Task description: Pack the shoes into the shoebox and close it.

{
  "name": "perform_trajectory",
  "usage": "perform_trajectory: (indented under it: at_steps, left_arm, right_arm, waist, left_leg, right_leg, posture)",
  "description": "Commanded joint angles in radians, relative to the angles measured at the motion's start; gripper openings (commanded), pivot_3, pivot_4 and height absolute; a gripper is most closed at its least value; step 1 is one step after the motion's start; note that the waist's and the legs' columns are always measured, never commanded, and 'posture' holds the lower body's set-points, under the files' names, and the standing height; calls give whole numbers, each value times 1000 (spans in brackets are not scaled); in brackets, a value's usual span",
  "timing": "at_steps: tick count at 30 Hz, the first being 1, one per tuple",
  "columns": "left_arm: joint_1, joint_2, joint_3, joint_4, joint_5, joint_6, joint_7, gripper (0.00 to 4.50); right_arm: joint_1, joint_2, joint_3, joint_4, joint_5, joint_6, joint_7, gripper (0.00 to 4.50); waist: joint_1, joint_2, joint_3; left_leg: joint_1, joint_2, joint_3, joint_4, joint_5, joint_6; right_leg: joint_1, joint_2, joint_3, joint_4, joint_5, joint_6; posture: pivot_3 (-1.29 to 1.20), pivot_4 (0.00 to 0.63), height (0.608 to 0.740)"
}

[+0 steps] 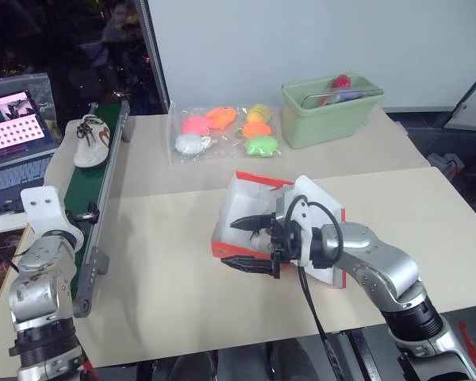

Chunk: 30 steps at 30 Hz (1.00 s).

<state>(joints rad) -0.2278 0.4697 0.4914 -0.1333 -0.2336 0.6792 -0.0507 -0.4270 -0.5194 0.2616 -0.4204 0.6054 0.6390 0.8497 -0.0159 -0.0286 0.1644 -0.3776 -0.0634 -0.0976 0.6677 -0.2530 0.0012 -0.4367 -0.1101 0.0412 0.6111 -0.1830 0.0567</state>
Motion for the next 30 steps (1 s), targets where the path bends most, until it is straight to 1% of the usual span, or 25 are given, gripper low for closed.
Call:
perform_trajectory:
  at_steps: [1, 10, 15, 21, 30]
  left_arm:
    - [-14, 24, 26, -7, 3, 5, 7, 4500]
    - [-102, 102, 54, 3, -32, 168, -5, 4500]
    - [-134, 135, 59, 35, -44, 210, -19, 4500]
    - [-123, 128, 61, 54, -51, 245, -20, 4500]
    - [-88, 82, 91, 51, -78, 347, -9, 4500]
  right_arm:
    - [-6, 2, -29, -20, 0, -4, 1, 4465]
    - [7, 3, -40, -35, 5, 6, -19, 4465]
    - [1, 18, -45, -26, 6, 4, -38, 4465]
    - [6, 24, -52, -36, 9, 10, -48, 4465]
    - [-15, 35, -86, -52, 41, 44, -74, 4465]
  waist:
    - [0, 0, 0]
    - [1, 0, 0]
    - [-3, 0, 0]
    - [-1, 0, 0]
    - [-1, 0, 0]
  left_leg:
    - [0, 0, 0, 0, 0, 0]
    - [0, 0, 0, 0, 0, 0]
    - [0, 0, 0, 0, 0, 0]
    - [0, 0, 0, 0, 0, 0]
    - [1, 0, 0, 0, 0, -1]
  right_leg:
    - [0, 0, 0, 0, 0, 0]
    - [0, 0, 0, 0, 0, 0]
    - [0, 0, 0, 0, 0, 0]
    - [0, 0, 0, 0, 0, 0]
    - [0, 0, 0, 1, 0, 0]
  posture:
    - [0, 150, 740]
    - [0, 150, 740]
    - [0, 150, 740]
    - [0, 150, 740]
    - [0, 150, 740]
